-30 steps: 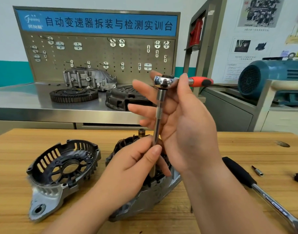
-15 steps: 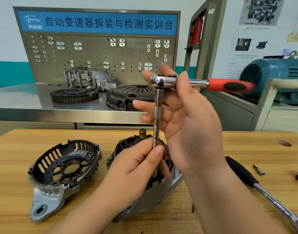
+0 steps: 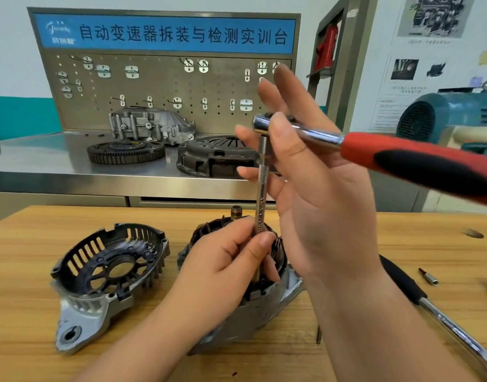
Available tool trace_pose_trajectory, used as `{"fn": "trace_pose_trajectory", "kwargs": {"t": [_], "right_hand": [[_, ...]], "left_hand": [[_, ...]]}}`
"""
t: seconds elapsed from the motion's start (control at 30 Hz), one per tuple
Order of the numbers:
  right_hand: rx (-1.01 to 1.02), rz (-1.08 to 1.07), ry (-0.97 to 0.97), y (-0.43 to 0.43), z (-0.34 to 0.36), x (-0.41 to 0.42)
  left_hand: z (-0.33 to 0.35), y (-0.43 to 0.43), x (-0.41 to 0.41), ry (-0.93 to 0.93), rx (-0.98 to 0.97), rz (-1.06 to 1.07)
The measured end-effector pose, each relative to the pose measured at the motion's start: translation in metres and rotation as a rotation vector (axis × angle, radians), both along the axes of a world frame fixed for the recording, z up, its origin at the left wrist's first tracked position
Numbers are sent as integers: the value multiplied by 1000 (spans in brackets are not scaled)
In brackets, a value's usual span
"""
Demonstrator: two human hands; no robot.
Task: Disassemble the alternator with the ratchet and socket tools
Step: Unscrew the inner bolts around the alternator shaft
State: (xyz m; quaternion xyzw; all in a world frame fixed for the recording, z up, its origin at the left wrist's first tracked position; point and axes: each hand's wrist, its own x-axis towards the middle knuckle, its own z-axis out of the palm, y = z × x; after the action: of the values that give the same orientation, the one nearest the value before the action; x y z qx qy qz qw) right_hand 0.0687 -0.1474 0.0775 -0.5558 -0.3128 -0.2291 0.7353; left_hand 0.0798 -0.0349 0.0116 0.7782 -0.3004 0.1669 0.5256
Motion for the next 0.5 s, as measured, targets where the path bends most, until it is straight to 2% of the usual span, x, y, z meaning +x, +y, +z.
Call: {"fn": "trace_pose_trajectory", "kwargs": {"t": [0.1, 0.27, 0.4, 0.5], "right_hand": [[138, 137, 96, 3, -1, 0], [127, 250, 260, 1, 2, 1], [108, 168, 206, 4, -3, 4], [80, 42, 46, 4, -4, 4]], "left_hand": [[0, 3, -1, 15, 2, -48], [1, 4, -1, 48, -3, -84], [-1, 4, 1, 10, 19, -61], [-1, 3, 1, -7, -8, -35]]}}
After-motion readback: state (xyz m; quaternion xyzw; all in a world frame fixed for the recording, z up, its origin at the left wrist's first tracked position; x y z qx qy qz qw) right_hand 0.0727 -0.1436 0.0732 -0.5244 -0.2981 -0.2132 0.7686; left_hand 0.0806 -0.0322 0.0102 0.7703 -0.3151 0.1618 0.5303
